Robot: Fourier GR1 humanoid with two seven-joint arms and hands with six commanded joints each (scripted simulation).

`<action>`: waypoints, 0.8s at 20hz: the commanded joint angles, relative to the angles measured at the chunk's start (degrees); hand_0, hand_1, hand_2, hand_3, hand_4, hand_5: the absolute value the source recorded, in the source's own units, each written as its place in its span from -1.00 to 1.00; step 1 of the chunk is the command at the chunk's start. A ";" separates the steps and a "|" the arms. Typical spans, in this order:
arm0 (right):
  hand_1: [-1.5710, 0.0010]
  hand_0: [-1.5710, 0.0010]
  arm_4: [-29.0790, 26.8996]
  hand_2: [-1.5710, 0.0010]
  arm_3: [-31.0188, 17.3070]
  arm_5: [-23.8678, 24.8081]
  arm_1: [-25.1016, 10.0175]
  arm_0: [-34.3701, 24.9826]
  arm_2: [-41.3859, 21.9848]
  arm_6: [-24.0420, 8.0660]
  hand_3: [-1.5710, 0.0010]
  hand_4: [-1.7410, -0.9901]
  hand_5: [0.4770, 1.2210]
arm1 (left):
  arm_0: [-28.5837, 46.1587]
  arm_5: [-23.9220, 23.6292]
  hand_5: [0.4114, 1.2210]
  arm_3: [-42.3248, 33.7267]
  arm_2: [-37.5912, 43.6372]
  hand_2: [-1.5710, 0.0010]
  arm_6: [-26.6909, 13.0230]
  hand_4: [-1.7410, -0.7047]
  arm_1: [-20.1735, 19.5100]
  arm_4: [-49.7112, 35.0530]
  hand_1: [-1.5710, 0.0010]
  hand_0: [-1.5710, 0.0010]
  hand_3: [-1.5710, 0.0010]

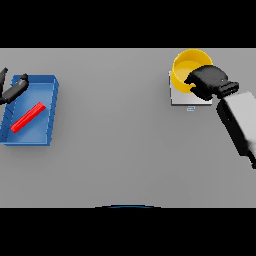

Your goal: Pick up the red beaker and tilt it to pour out 1 green nut into yellow bowl. Pick up the yellow bowl and place it on the metallic measuring scale.

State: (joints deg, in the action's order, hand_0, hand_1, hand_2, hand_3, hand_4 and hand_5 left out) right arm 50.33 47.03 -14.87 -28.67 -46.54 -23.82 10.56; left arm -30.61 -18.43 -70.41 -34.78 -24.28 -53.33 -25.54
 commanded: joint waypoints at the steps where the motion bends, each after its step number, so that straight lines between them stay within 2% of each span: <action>1: -1.00 -1.00 -0.30 -0.85 -1.84 0.17 0.07 -0.70 0.42 0.80 -0.65 -1.00 1.00 | -0.12 -0.24 -0.25 0.11 -0.05 1.00 -0.06 0.96 0.21 0.14 1.00 1.00 1.00; 6: -1.00 -0.97 -1.96 -0.77 -6.70 0.05 1.03 -1.11 1.28 2.31 -0.79 -1.00 1.00 | 0.03 -0.09 -0.25 -0.75 -0.06 1.00 -0.35 0.95 -0.12 -0.11 1.00 1.00 1.00; 9: -1.00 -0.80 -2.41 -0.74 -7.55 -0.47 1.26 -0.94 1.39 1.67 -0.89 -1.00 1.00 | -0.49 0.50 -0.26 0.57 -0.03 1.00 -0.61 0.96 0.00 0.04 1.00 1.00 1.00; 11: -1.00 -0.78 -2.52 -0.76 -9.00 -1.23 1.31 -1.76 1.56 1.49 -0.74 -1.00 1.00 | -0.17 0.32 -0.25 0.07 -0.35 1.00 -0.63 0.96 0.10 0.20 1.00 1.00 1.00; 12: -0.86 -0.70 -2.55 -0.81 -8.96 -1.08 1.66 -1.43 1.56 1.10 -0.53 -1.00 1.00 | -0.14 0.87 -0.25 0.59 0.07 1.00 -0.29 0.95 -0.10 -0.22 1.00 1.00 1.00; 13: -0.68 -0.44 -2.80 -0.69 -9.07 -1.18 1.85 -1.71 1.92 1.47 -0.35 -0.89 1.00 | -0.44 0.77 -0.24 0.52 0.13 1.00 -0.48 0.95 0.05 -0.30 1.00 1.00 1.00; 14: -0.46 -0.15 -3.05 -0.51 -9.02 -1.39 1.66 -1.88 2.18 1.92 -0.19 -0.78 0.79 | -0.62 0.84 -0.23 0.59 0.09 1.00 -0.42 0.95 0.21 -0.28 1.00 1.00 1.00; 16: -0.05 0.26 -3.07 -0.16 -10.36 -2.36 1.76 -2.36 2.35 1.11 0.06 -0.59 0.45 | -0.73 1.14 -0.22 1.12 0.13 1.00 -0.26 0.95 0.41 -0.32 1.00 1.00 1.00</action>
State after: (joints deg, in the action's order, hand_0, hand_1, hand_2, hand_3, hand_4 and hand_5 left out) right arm 47.26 36.68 -17.22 -26.89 -48.90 -21.47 11.64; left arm -31.35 -17.29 -69.29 -34.66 -24.49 -52.92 -25.85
